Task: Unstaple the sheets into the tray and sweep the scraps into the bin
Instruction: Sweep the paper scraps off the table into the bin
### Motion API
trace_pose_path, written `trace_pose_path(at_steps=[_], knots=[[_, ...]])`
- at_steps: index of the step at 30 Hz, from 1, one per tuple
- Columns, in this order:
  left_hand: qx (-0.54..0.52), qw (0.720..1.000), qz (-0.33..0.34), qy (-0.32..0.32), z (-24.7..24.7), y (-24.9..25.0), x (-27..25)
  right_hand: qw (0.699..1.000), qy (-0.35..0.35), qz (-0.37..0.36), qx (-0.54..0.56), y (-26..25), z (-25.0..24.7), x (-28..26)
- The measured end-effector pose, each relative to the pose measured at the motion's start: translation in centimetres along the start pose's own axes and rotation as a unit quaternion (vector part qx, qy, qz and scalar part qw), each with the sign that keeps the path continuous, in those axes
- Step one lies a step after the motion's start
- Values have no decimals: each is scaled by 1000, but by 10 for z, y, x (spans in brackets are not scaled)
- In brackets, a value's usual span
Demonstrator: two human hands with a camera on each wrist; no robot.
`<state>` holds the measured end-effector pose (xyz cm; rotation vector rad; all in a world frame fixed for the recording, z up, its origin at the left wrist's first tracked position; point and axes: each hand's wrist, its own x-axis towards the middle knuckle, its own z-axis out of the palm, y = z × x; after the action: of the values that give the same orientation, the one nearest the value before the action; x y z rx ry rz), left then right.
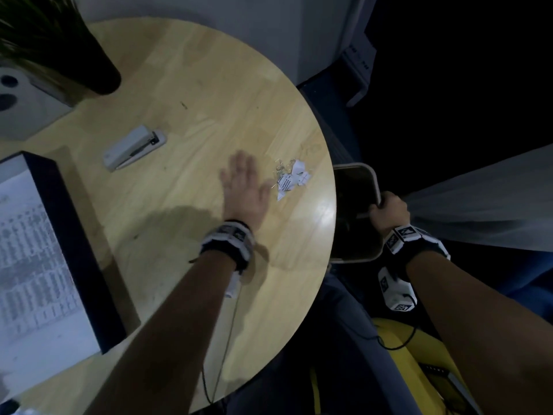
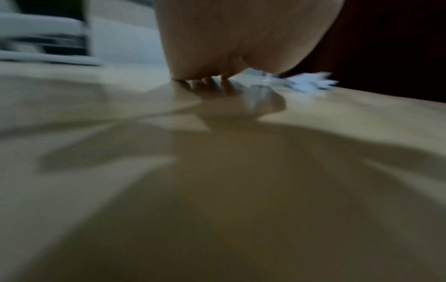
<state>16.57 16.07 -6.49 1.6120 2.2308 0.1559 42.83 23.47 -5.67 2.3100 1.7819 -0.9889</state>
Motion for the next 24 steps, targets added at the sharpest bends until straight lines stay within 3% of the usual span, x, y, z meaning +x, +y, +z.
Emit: trace_pose_path(at_steps=[3, 7, 11, 15, 18, 21, 24], knots=[[-19, 996, 82, -39, 24, 63, -9, 1000, 3, -2, 9, 2, 2, -4], [-110, 991, 71, -29, 27, 111, -18, 1000, 13, 2, 27, 3, 3, -8], [-174, 983, -28, 44, 10, 88, -18, 999, 27, 8, 44, 6, -1, -6], [-189, 971, -85, 117, -3, 42, -5, 998, 28, 5, 51, 2, -12, 4], [-190, 968, -125, 107, -7, 31, 21, 998, 38, -8, 48, -3, -19, 11], [-127, 977, -155, 70, -3, 46, 44, 998, 43, -13, 51, -6, -23, 15], [-79, 993, -78, 32, 8, 83, 45, 997, 50, -8, 54, -9, -27, 19]])
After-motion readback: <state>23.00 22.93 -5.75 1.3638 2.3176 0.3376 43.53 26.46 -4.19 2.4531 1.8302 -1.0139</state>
